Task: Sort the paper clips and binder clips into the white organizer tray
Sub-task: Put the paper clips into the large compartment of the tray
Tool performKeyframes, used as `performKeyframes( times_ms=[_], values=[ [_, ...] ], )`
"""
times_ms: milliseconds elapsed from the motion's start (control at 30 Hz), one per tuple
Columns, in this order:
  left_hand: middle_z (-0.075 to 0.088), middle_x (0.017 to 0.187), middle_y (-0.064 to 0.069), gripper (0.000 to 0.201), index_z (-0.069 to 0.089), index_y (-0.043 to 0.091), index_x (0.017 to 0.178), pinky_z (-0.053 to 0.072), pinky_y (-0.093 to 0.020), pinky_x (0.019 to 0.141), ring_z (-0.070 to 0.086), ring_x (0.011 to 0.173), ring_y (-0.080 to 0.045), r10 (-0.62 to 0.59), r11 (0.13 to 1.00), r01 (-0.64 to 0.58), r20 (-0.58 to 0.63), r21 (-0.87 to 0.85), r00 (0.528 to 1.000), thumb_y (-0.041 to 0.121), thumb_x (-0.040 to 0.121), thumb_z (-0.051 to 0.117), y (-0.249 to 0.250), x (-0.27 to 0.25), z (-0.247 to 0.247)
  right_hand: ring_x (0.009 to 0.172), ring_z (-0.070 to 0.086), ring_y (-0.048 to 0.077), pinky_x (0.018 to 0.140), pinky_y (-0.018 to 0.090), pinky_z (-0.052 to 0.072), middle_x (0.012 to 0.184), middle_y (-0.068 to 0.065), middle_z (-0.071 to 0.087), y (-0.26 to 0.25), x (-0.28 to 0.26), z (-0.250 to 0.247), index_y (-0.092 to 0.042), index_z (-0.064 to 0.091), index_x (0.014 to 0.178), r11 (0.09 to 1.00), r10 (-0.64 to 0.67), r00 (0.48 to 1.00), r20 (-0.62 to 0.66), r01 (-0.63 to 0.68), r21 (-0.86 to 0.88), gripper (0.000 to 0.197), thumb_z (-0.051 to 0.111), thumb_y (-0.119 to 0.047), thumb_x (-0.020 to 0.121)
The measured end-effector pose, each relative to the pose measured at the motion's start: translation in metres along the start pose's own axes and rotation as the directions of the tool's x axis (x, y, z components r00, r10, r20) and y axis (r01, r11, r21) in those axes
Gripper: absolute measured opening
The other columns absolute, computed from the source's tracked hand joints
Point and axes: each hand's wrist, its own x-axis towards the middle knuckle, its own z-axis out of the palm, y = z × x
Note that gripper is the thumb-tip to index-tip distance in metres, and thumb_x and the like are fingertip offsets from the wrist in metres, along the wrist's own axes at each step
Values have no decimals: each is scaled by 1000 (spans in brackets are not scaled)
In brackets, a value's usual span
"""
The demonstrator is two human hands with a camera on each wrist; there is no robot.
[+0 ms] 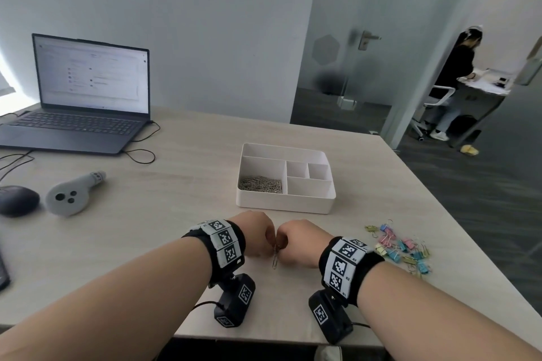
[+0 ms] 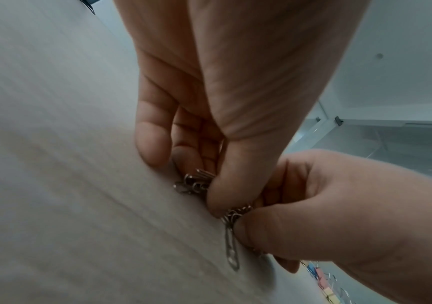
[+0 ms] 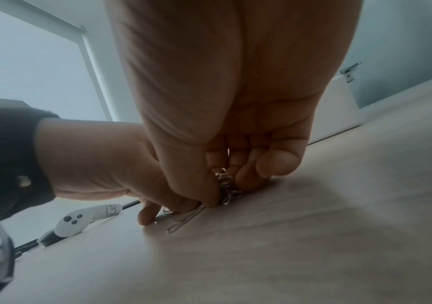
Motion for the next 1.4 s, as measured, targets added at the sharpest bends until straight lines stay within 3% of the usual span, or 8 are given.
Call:
performKeyframes(
  times_ms=[100, 300, 500, 667, 867, 1100, 1267, 1400],
  values=[
    [69, 69, 0, 18, 77, 16, 94, 55, -25, 69, 57, 50, -11, 8, 999, -9, 44, 35, 999, 22, 79, 68, 3, 3, -4, 95, 64, 25, 81, 32, 54, 102, 6, 69, 0, 3, -1, -14, 70, 97, 1000, 6, 1000, 20, -6, 10, 20, 66, -18, 79],
    [77, 80, -5, 12, 75, 21, 88, 59, -28, 68, 60, 49, -11, 17, 998, -15, 37, -59, 999, 23, 77, 70, -8, 9, -4, 88, 61, 18, 73, 24, 47, 98, -1, 66, 5, 5, -6, -15, 73, 98, 998, -19, 999, 31, 17, 67, 19, 66, -17, 80],
    [69, 69, 5, 6, 76, 22, 80, 54, -22, 53, 60, 49, -9, 19, 968, -25, -25, -250, 1000, 20, 78, 71, -23, 11, -10, 66, 61, 11, 58, 20, 47, 82, -2, 69, 16, 11, -9, -22, 69, 83, 975, -1, 999, 40, -8, 222, 8, 66, -16, 79],
    [72, 78, 2, 4, 75, 22, 79, 55, -22, 53, 62, 51, -7, 15, 927, -67, -142, -370, 990, 20, 81, 72, -35, 17, -33, 58, 62, 17, 61, 35, 56, 69, 3, 68, 25, 29, -18, -20, 69, 78, 895, 81, 996, 30, -86, 439, 9, 67, -12, 75],
    [71, 73, 7, 2, 74, 23, 80, 61, -31, 59, 66, 57, -15, -44, 939, -90, -375, -332, 926, 25, 81, 72, -43, 36, -71, 63, 58, 17, 56, 27, 53, 70, 6, 64, 19, 57, -53, -13, 69, 76, 798, 90, 993, -76, -26, 602, 10, 69, -3, 79],
    [66, 73, 12, 6, 76, 24, 86, 49, -22, 63, 57, 60, -3, -63, 986, -13, -445, -165, 893, 24, 82, 71, -42, 65, -84, 62, 63, 21, 72, 42, 60, 69, 4, 67, 10, 103, -69, -19, 66, 75, 858, 130, 960, -247, 16, 514, 12, 70, -10, 80],
    [73, 94, 5, 16, 76, 30, 100, 54, -30, 80, 65, 87, -17, -27, 998, -2, -425, -66, 905, 32, 87, 66, -43, 66, -77, 60, 61, 11, 59, 23, 49, 82, 0, 72, 3, 107, -65, -25, 74, 95, 924, 86, 954, -286, 31, 380, 13, 67, -17, 88],
    [72, 97, 3, 19, 76, 30, 104, 55, -33, 82, 66, 88, -19, -24, 999, 4, -409, -50, 912, 33, 90, 63, -40, 60, -76, 63, 60, 5, 59, 20, 42, 88, -4, 74, 2, 102, -65, -26, 76, 100, 926, 72, 951, -301, 48, 373, 17, 65, -19, 90]
  ],
)
